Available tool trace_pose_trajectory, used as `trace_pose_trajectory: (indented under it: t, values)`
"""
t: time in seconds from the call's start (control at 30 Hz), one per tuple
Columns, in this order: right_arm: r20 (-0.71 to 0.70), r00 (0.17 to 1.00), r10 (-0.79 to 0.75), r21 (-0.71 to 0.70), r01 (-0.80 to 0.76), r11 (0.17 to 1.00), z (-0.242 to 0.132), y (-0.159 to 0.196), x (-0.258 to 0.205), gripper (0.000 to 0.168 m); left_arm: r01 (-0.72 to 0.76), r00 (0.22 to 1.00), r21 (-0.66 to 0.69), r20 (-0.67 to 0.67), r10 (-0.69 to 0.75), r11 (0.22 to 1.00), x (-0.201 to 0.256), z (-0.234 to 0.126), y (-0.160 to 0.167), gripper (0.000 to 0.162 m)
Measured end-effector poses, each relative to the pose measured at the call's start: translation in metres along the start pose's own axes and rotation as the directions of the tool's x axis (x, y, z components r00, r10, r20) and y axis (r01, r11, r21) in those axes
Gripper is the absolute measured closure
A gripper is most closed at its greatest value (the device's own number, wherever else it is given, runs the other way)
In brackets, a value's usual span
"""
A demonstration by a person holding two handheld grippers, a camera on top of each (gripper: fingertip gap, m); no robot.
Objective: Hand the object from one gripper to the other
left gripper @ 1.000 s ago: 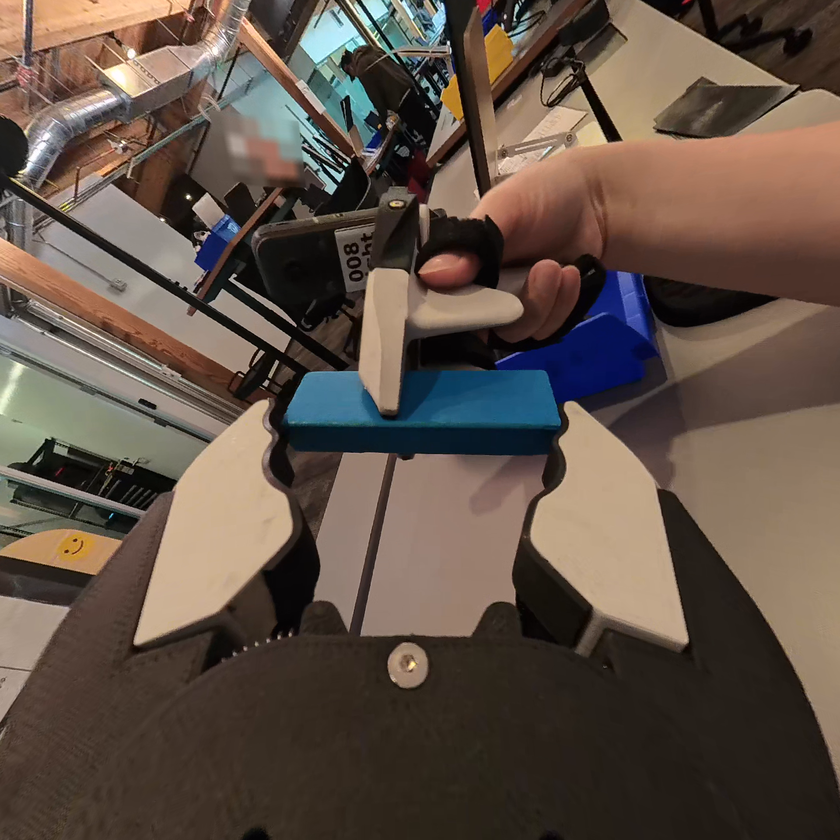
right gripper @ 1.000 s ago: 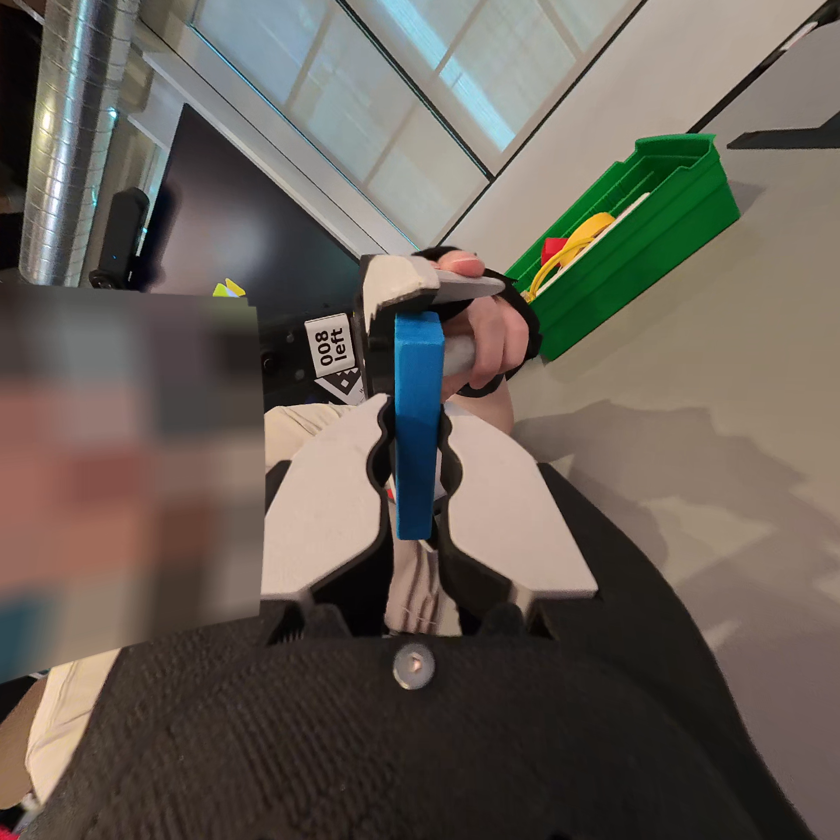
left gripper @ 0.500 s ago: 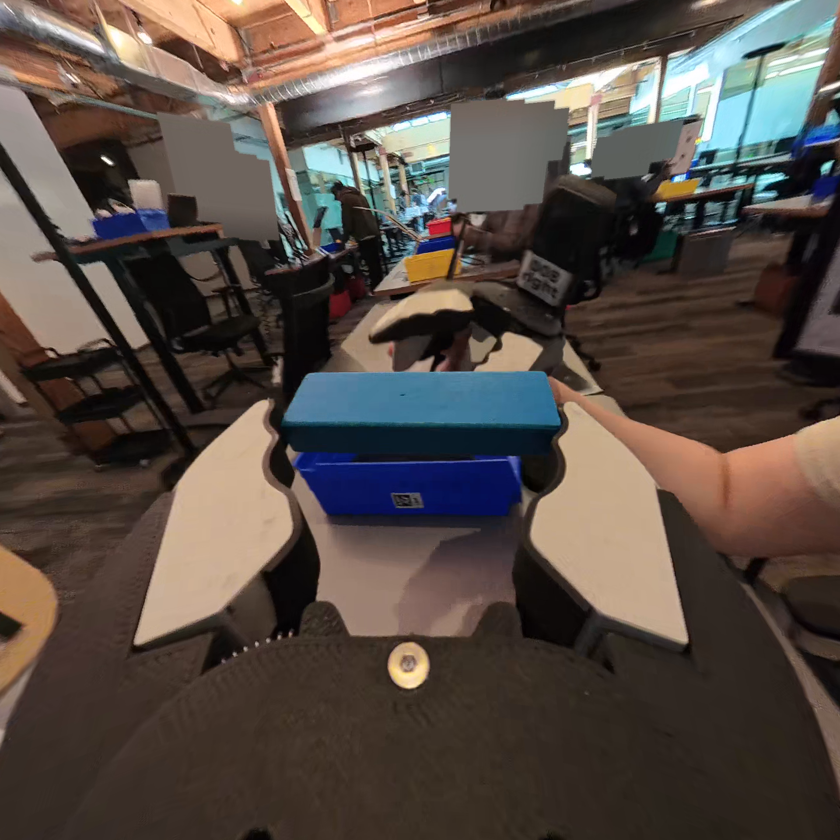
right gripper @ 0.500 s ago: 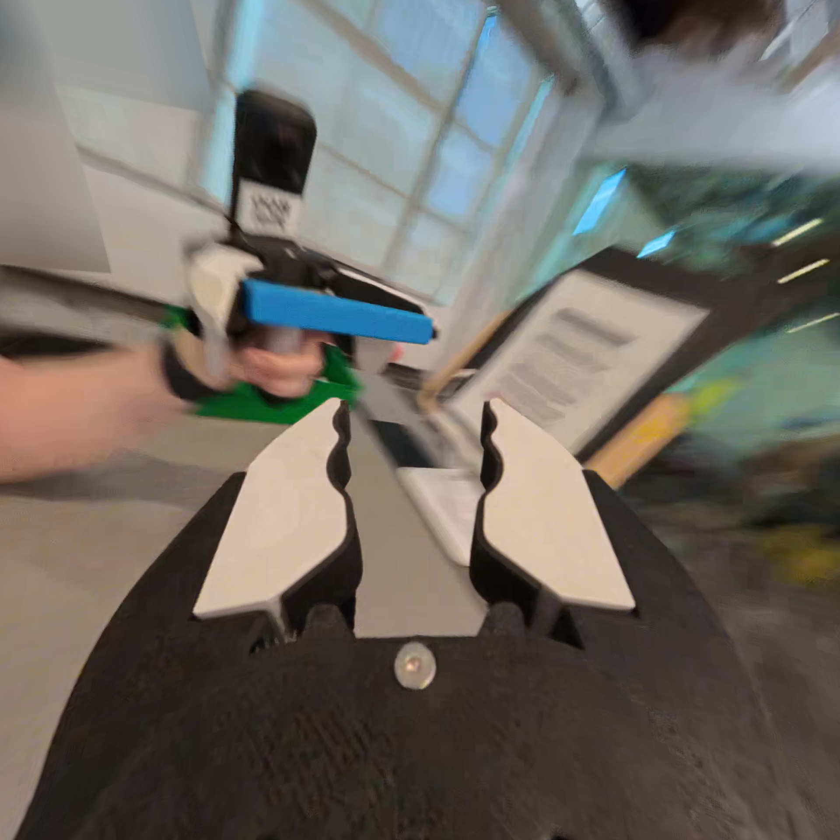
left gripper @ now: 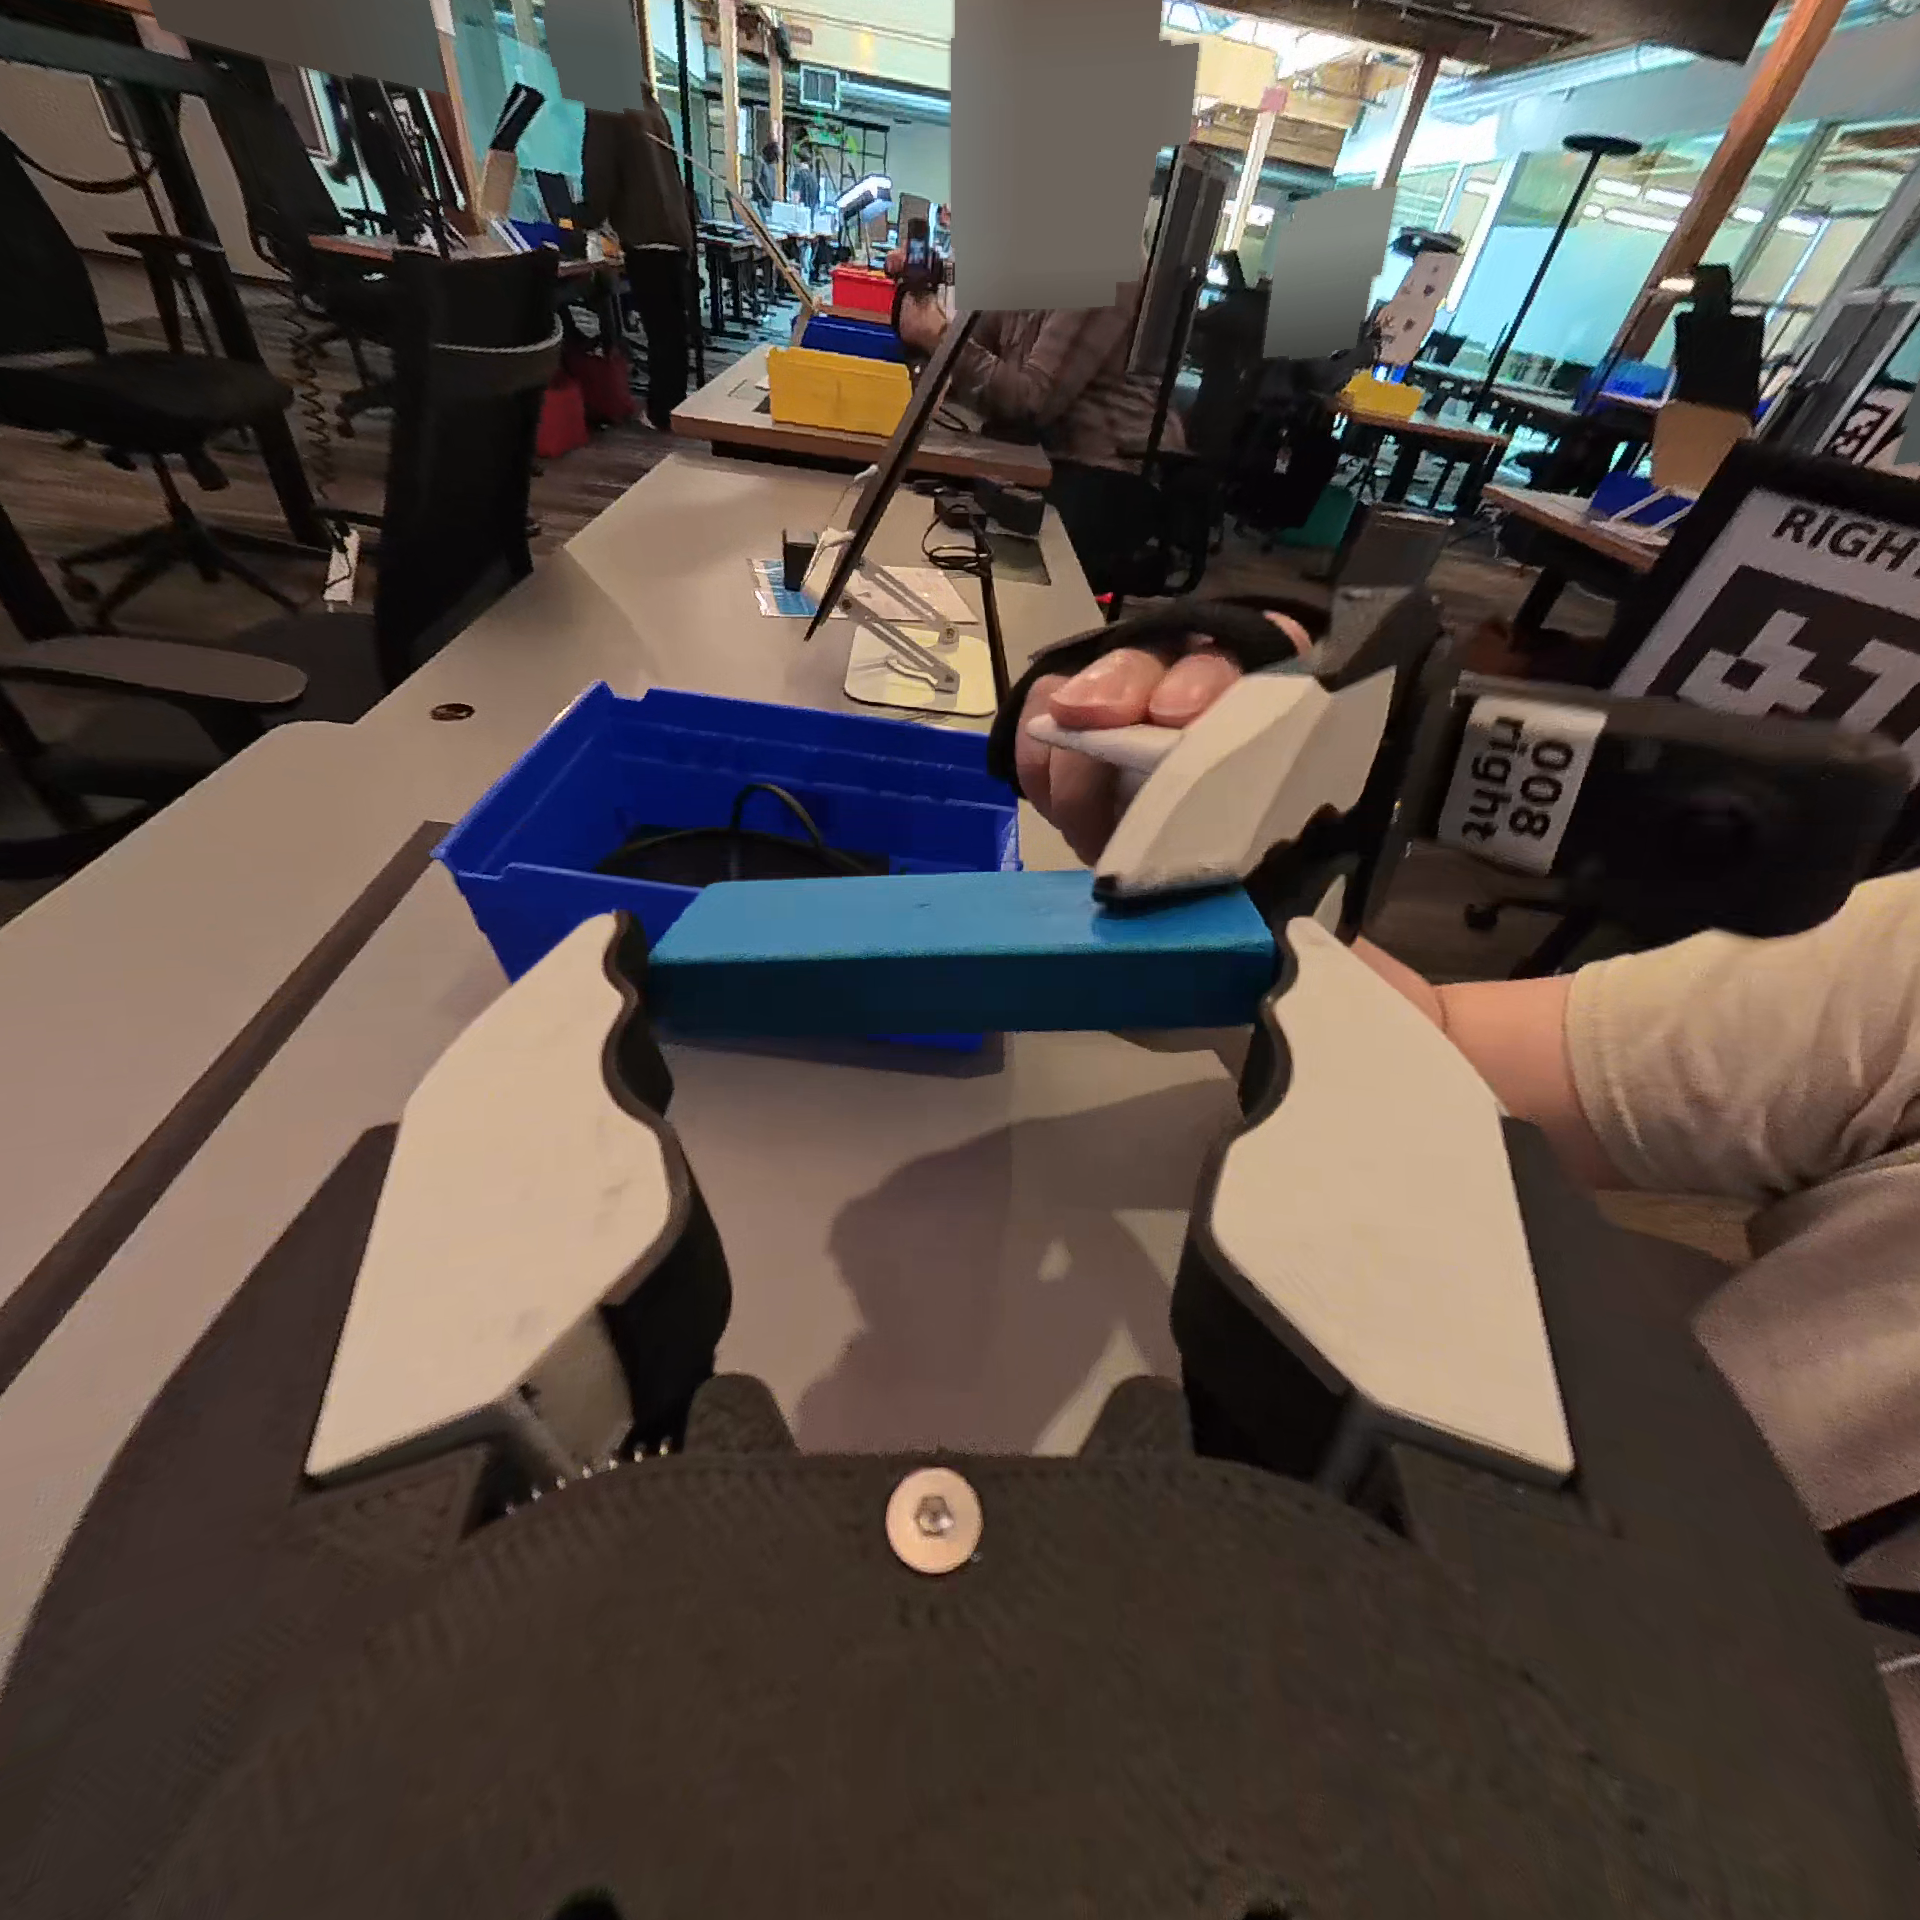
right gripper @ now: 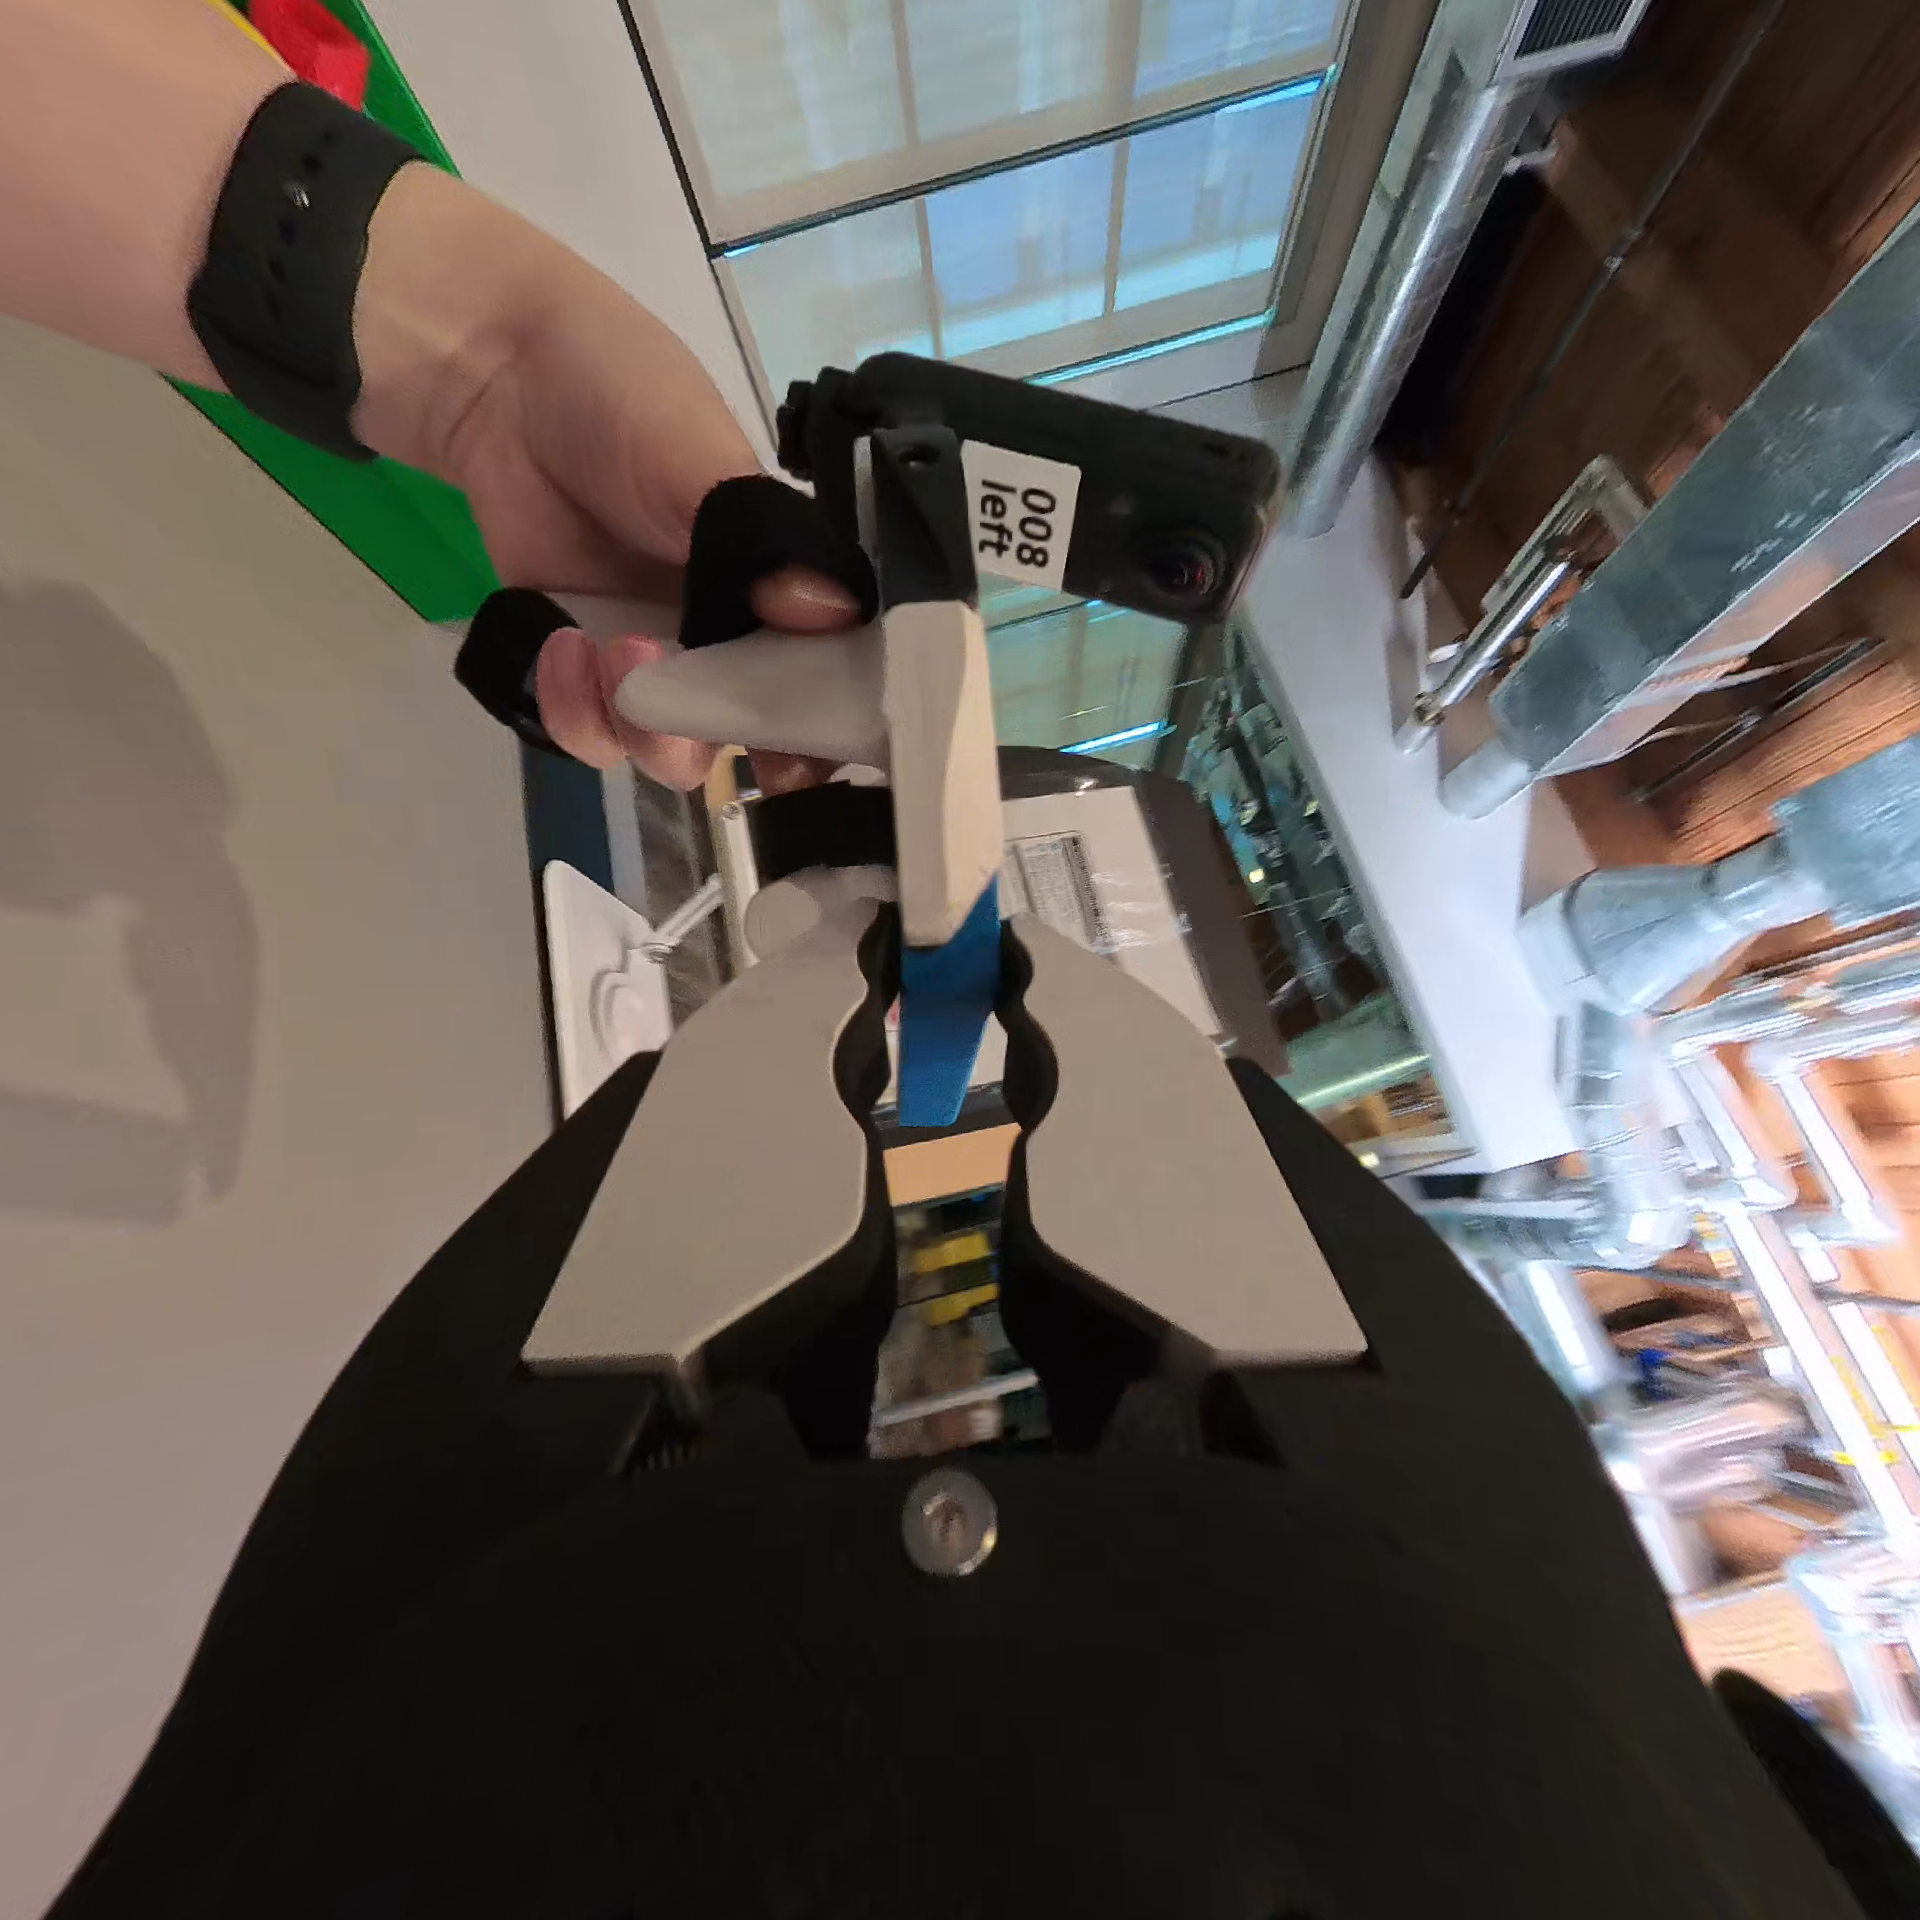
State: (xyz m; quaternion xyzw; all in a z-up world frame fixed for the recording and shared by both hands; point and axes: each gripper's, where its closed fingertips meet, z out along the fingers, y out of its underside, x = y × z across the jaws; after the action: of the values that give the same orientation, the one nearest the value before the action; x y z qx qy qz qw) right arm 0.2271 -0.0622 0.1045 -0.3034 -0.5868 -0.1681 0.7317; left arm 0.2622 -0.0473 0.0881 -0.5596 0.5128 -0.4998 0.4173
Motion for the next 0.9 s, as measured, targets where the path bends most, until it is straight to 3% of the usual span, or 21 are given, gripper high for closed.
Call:
trace_pose_trajectory:
  t: [0.13, 0.2, 0.3, 0.33, 0.43, 0.5, 0.6, 0.67, 0.73, 0.8, 0.83, 0.9]
  values:
    - [0.098, 0.931, 0.352, 0.013, -0.355, 0.935, -0.001, 0.016, 0.003, 0.15, -0.183, 0.971, -0.038, 0.149, 0.187, 0.982, -0.018, -0.021, 0.001, 0.065]
    - [0.193, 0.76, 0.621, 0.017, -0.635, 0.772, -0.005, 0.024, 0.009, 0.15, -0.275, 0.936, -0.043, 0.217, 0.278, 0.961, -0.021, -0.03, -0.005, 0.07]
    - [0.363, 0.349, 0.864, -0.101, -0.907, 0.409, -0.01, 0.031, 0.01, 0.151, -0.411, 0.882, -0.105, 0.206, 0.424, 0.905, -0.008, -0.023, 0.0, 0.082]
    - [0.392, 0.276, 0.877, -0.139, -0.925, 0.354, -0.012, 0.032, 0.007, 0.15, -0.434, 0.869, -0.121, 0.205, 0.45, 0.893, -0.004, -0.017, 0.002, 0.088]
    - [0.405, 0.2, 0.892, -0.222, -0.925, 0.308, -0.013, 0.036, -0.002, 0.151, -0.451, 0.847, -0.173, 0.226, 0.481, 0.876, -0.005, -0.001, 0.007, 0.104]
    - [0.402, 0.196, 0.894, -0.225, -0.926, 0.304, -0.011, 0.034, -0.003, 0.151, -0.4, 0.882, -0.236, 0.164, 0.442, 0.886, -0.003, 0.008, 0.024, 0.113]
    - [0.42, 0.222, 0.88, -0.235, -0.91, 0.342, -0.012, 0.03, -0.007, 0.151, -0.352, 0.896, -0.285, 0.172, 0.409, 0.892, -0.014, 0.014, 0.035, 0.114]
    - [0.417, 0.258, 0.872, -0.247, -0.891, 0.382, -0.012, 0.031, -0.011, 0.151, -0.334, 0.924, -0.269, 0.094, 0.37, 0.903, -0.005, 0.017, 0.04, 0.138]
    - [0.44, 0.278, 0.854, -0.213, -0.891, 0.401, -0.014, 0.026, -0.009, 0.15, -0.311, 0.944, -0.239, 0.034, 0.328, 0.92, 0.002, 0.019, 0.039, 0.143]
    - [0.403, 0.389, 0.828, -0.086, -0.885, 0.458, -0.015, 0.024, 0.006, 0.137, -0.225, 0.973, -0.152, 0.025, 0.231, 0.962, 0.002, 0.018, 0.026, 0.146]
    - [0.355, 0.466, 0.811, -0.001, -0.867, 0.498, -0.017, 0.024, 0.017, 0.123, -0.143, 0.989, -0.086, 0.029, 0.146, 0.986, -0.002, 0.014, 0.015, 0.146]
    - [0.241, 0.61, 0.755, 0.122, -0.791, 0.6, -0.023, 0.026, 0.034, 0.116, 0.079, 0.997, 0.054, -0.028, -0.078, 0.995, -0.01, 0.002, -0.005, 0.146]
